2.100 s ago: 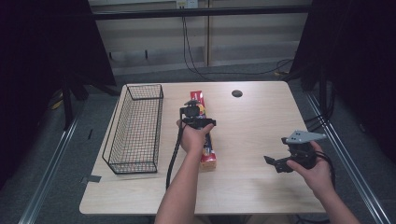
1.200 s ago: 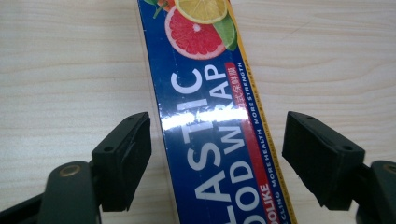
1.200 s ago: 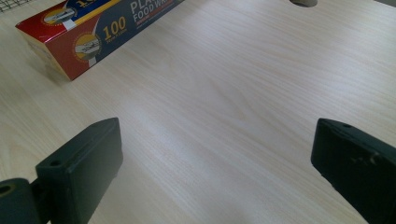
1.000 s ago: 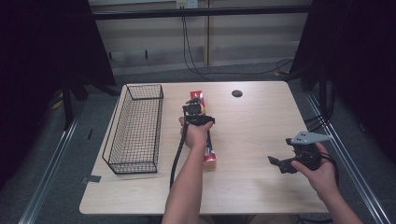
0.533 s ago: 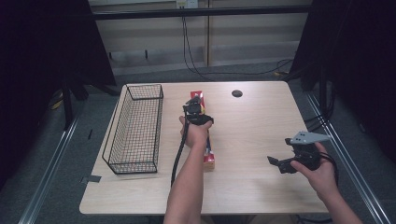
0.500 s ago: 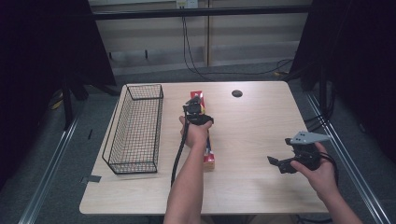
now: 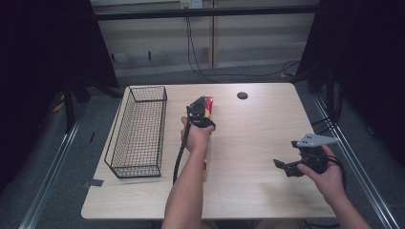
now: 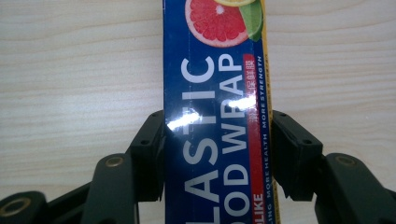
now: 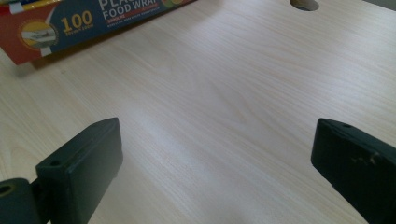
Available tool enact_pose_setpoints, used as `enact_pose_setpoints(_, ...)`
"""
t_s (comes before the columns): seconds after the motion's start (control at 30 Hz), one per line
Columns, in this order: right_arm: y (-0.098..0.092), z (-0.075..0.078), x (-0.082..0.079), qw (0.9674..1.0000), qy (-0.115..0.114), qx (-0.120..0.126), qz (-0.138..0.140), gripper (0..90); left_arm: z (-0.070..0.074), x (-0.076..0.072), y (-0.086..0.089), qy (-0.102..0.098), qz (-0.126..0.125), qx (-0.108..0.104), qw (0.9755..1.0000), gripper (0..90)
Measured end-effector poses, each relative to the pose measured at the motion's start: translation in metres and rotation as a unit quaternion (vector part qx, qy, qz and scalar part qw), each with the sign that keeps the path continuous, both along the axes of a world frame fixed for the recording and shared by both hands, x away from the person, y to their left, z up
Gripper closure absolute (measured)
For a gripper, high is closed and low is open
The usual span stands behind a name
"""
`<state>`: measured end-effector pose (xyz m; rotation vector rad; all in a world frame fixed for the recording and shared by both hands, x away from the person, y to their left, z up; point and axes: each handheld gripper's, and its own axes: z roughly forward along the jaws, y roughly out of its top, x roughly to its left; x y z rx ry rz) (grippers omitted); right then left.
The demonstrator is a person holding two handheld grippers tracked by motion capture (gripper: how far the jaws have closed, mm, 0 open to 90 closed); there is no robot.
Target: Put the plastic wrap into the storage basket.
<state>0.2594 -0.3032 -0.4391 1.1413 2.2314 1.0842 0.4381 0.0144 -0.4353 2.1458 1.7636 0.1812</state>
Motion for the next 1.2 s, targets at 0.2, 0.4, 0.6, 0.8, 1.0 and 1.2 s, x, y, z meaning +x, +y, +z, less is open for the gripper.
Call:
enact_pose_setpoints(0.2,0.001,0.001,-0.001,1.0000,-0.001,0.000,-0.001,2.0,0.017,-0.003,0.006,0.000,-0.008,0.008,0.9999,44.5)
enact_pose_setpoints(0.4,0.001,0.001,-0.001,1.0000,-0.004,0.000,-0.001,2.0,0.035,-0.004,0.015,-0.004,-0.006,0.008,0.9999,44.6)
enact_pose_setpoints(0.6,0.002,0.000,-0.001,1.0000,-0.001,0.000,0.002,2.0,0.052,-0.007,0.023,-0.009,-0.005,0.009,0.9999,44.6)
enact_pose_setpoints(0.8,0.003,-0.001,-0.001,1.0000,0.001,0.001,-0.002,2.0,0.066,-0.008,0.031,-0.008,0.001,0.006,1.0000,44.6)
enact_pose_setpoints(1.0,0.003,-0.001,-0.001,1.0000,0.000,0.001,-0.002,2.0,0.077,-0.010,0.037,-0.008,0.000,0.005,1.0000,44.6)
enact_pose_setpoints(1.2,0.002,-0.001,-0.001,1.0000,0.000,-0.001,0.001,2.0,0.084,-0.011,0.044,-0.003,0.001,0.002,1.0000,44.6)
